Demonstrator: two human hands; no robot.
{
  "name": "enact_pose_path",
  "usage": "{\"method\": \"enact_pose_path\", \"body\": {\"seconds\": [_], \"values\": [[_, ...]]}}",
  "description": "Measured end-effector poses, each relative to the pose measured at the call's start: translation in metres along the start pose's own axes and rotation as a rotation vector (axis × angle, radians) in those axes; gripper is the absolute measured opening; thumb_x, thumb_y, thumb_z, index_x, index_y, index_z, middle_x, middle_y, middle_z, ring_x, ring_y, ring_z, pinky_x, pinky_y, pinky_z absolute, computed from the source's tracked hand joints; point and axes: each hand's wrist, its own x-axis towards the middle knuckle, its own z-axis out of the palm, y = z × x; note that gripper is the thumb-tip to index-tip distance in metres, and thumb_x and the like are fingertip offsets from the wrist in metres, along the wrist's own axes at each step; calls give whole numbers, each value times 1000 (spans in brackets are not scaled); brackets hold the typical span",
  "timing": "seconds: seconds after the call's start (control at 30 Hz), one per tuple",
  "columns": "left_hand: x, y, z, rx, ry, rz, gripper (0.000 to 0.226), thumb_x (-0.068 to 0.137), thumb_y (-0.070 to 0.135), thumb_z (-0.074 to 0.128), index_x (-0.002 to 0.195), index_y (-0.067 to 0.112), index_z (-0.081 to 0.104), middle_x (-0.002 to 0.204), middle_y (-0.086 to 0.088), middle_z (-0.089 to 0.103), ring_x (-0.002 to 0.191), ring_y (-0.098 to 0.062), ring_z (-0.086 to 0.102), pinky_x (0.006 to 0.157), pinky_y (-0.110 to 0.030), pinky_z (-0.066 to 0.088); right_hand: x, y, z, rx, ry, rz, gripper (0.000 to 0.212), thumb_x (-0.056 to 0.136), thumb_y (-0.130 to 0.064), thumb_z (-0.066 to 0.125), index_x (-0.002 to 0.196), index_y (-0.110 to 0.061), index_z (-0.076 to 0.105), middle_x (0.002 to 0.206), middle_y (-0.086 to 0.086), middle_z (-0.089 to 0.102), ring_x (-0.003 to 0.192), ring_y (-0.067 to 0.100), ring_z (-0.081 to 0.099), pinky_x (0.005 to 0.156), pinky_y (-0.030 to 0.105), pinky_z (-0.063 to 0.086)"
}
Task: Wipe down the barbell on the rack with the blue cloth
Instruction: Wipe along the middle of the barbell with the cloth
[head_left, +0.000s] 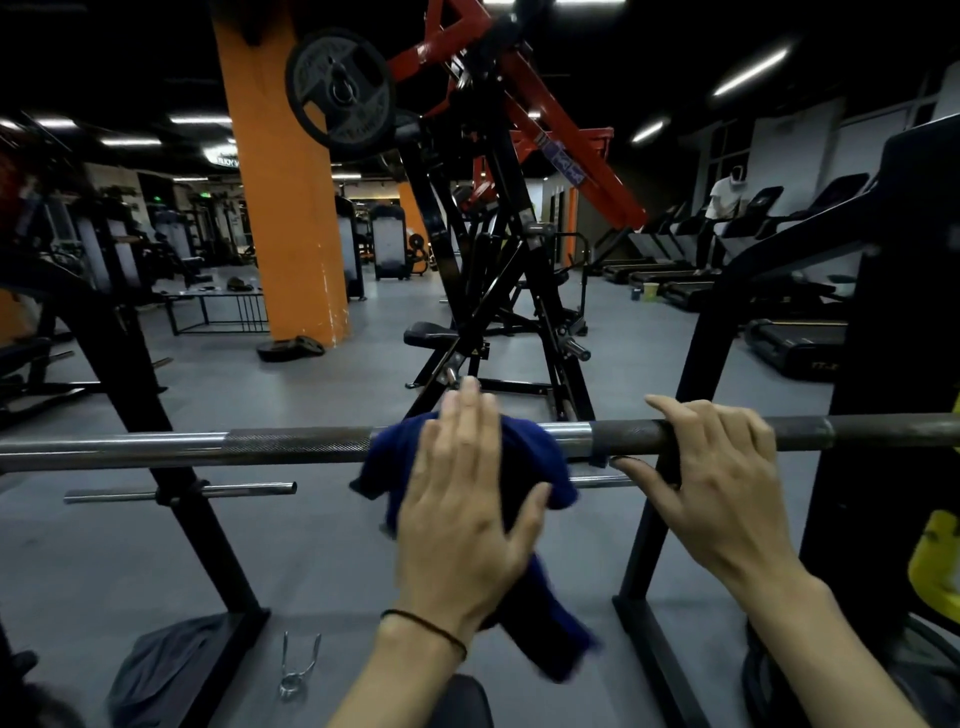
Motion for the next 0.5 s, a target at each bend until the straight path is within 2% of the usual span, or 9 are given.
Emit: {"method": "enact_pose_path", "body": {"seconds": [0.1, 0.23, 0.33, 0.5], "values": [[5, 14, 4, -37, 33, -109, 85, 99, 57, 39, 158, 0, 17, 167, -16, 13, 156, -29, 7, 126, -47, 6, 3, -5, 7, -3, 62, -27, 55, 96, -60, 52, 121, -13, 69, 104, 6, 64, 96, 30, 56, 89, 48, 38], [10, 55, 14, -108, -25, 102, 88, 98, 58, 45, 158, 0, 17, 168, -15, 10, 156, -29, 5, 126, -46, 6, 5, -1, 16, -33, 144, -97, 48, 100, -54, 53, 112, -12, 73, 97, 6, 66, 87, 31, 57, 82, 47, 39], [4, 35, 10, -121, -24, 126, 83, 99, 50, 48, 159, 2, 16, 169, -12, 8, 156, -26, 4, 127, -42, 4, 10, 5, 17, -42, 159, -165, 50, 102, -54, 51, 107, -9, 73, 88, 8, 64, 76, 32, 56, 74, 45, 41], [-7, -11, 1, -4, 35, -18, 80, 100, 51, 41, 159, 3, 16, 168, -12, 12, 156, -26, 7, 127, -43, 4, 25, 16, 14, -60, 120, -258, 53, 102, -61, 47, 90, -14, 69, 69, 2, 54, 54, 26, 50, 50, 36, 37]]}}
